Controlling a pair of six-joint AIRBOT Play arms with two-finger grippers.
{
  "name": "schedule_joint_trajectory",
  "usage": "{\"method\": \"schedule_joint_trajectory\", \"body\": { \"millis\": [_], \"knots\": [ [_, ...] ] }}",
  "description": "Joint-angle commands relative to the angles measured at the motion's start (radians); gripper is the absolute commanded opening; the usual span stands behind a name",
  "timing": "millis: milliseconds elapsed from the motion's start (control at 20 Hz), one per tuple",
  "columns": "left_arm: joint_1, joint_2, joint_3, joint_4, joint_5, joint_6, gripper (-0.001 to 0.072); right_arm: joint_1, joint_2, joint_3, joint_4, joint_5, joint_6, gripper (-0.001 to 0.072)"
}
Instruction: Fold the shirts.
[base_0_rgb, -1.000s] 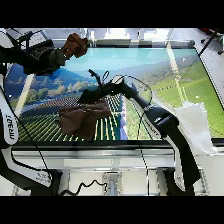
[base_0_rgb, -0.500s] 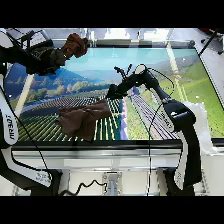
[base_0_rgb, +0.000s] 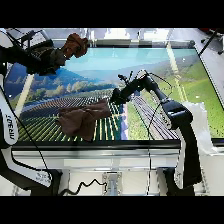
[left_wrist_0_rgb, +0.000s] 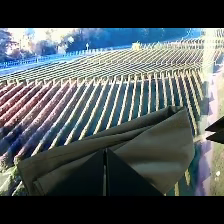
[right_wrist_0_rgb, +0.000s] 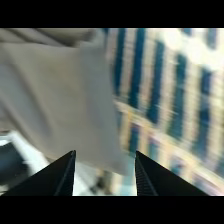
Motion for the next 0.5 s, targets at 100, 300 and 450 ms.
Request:
{"method": "schedule_joint_trajectory", "body": {
  "millis": [100,300,450],
  "knots": [
    [0.000,0.000,0.001,0.001,0.001,0.013,0.0012,0.004,-0.072,0.000,0.213,-0.007,0.001,0.0435],
    [-0.001,0.000,0.000,0.000,0.003,0.024,0.0012,0.011,-0.073,0.000,0.206,-0.011,-0.006,0.0435],
    [-0.001,0.000,0.001,-0.003,0.004,0.024,0.0012,0.026,-0.074,0.000,0.180,-0.019,-0.006,0.0435]
  ]
}}
